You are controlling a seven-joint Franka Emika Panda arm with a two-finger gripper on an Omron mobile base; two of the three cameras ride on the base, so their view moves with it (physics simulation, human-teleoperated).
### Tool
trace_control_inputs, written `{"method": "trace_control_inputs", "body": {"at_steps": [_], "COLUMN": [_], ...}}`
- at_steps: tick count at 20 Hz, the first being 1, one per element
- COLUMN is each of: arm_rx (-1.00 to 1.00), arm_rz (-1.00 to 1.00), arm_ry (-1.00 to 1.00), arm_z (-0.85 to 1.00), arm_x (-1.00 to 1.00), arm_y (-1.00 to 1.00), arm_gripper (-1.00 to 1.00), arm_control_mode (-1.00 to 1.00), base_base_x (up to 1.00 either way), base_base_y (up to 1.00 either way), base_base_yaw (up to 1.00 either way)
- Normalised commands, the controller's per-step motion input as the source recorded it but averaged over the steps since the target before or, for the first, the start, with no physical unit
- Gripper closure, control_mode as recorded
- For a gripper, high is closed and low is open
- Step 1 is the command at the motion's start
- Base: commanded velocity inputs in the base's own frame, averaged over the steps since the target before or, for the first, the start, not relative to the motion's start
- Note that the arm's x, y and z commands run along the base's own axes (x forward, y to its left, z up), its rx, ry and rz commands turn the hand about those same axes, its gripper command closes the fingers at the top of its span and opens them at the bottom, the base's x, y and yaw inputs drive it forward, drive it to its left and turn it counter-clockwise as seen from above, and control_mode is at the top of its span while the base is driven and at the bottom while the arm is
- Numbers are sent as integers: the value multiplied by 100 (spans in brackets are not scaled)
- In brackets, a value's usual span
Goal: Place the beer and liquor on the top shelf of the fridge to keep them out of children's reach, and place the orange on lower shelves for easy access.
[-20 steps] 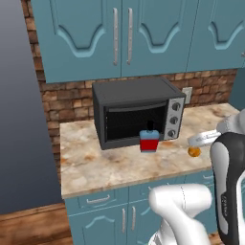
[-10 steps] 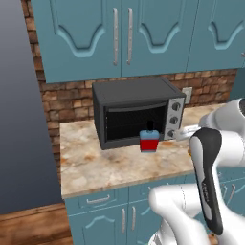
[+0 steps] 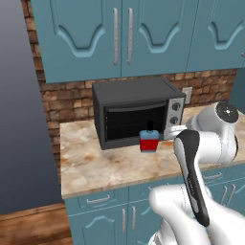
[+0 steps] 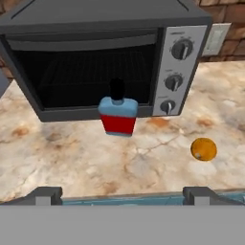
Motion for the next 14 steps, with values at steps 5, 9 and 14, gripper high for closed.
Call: {"method": "trace_control_inputs", "body": {"at_steps": [5,9,14], "arm_rx": [1,2,0], "arm_rz": [-10,0,0], "arm_ry": [0,-3,-11], "arm_z": [-30,-16,-12], "arm_x": [24,23,28], "arm_y": [21,15,4], "arm_gripper": [-100,-100,-100], "arm_control_mode": [-100,-100,-100], "base_base_x": [0,0,0], "base_base_y": [0,0,0], "base_base_yaw": [0,0,0]}}
